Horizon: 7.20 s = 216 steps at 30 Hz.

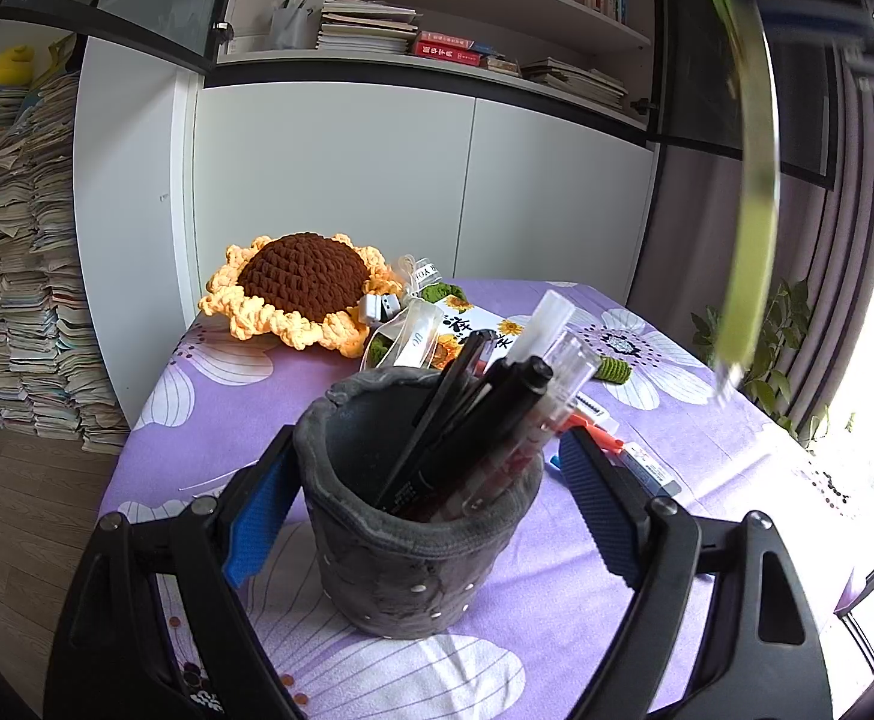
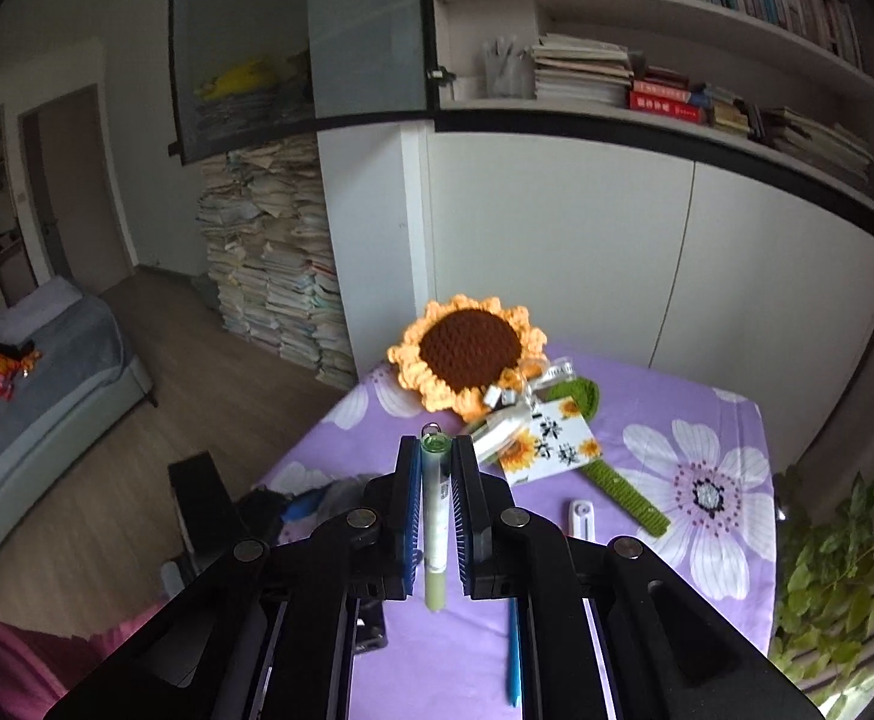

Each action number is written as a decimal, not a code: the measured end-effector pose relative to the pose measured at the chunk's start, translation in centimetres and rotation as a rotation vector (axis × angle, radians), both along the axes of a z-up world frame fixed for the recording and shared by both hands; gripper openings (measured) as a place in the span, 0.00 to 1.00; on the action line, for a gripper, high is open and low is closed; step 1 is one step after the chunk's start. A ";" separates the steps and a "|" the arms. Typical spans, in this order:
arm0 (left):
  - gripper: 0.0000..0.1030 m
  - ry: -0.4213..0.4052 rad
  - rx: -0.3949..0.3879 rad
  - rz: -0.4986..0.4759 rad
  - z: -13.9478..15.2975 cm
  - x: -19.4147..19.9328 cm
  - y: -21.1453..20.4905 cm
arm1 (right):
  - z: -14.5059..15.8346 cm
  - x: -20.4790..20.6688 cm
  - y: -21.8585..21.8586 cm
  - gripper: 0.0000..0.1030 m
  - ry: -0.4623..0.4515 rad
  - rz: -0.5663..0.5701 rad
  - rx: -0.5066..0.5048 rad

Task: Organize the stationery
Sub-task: 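Lift the light green pen with the right tool and insert it into the cup, then return the right tool to the table and grasp the blue pen, then lift the blue pen with the right tool and insert it into the cup, then return the right tool to the table and grasp the orange highlighter, then lift the orange highlighter with the right tool and insert it into the cup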

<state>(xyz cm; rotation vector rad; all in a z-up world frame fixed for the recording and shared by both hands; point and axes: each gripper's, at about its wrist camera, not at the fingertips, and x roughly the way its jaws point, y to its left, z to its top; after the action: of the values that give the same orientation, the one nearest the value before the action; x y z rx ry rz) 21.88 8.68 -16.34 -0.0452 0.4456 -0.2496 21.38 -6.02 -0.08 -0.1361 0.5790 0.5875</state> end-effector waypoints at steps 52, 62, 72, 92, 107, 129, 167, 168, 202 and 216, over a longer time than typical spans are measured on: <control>0.84 -0.005 -0.002 -0.010 -0.2 -0.1 -0.1 | -10.9 6.9 -1.8 0.45 0.318 -0.090 -0.144; 0.84 -0.006 -0.002 -0.011 -0.2 -0.2 -0.1 | -18.6 10.5 -1.1 0.45 0.477 -0.112 -0.294; 0.85 -0.004 -0.003 -0.009 -0.1 -0.2 -0.1 | -20.1 11.1 -0.3 0.35 0.481 -0.084 -0.331; 0.85 -0.003 -0.002 -0.009 -0.1 -0.2 -0.2 | -11.9 6.1 -2.3 0.14 0.310 -0.108 -0.178; 0.85 -0.003 -0.003 -0.010 -0.1 -0.2 -0.1 | -8.2 4.2 -2.3 0.14 0.196 -0.108 -0.093; 0.86 -0.001 -0.003 -0.010 -0.1 -0.3 -0.2 | -0.3 3.1 3.3 0.14 -0.071 0.105 0.219; 0.87 0.006 -0.010 -0.013 -0.2 -0.2 -0.4 | -14.7 10.0 -4.1 0.28 0.382 -0.160 -0.177; 0.87 0.006 -0.010 -0.012 -0.2 -0.2 -0.4 | -15.5 10.5 -3.9 0.28 0.395 -0.154 -0.183; 0.89 0.011 -0.012 -0.013 -0.3 -0.1 -0.4 | -19.9 17.1 -0.3 0.27 0.463 -0.097 -0.306; 0.89 0.013 -0.013 -0.014 -0.3 -0.1 -0.5 | -13.8 12.4 -2.7 0.14 0.361 -0.127 -0.144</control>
<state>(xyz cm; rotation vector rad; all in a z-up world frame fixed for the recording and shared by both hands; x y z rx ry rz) 21.79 8.22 -16.62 -0.0562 0.4571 -0.2657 33.82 -8.71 -13.92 -0.1284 0.9737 0.4481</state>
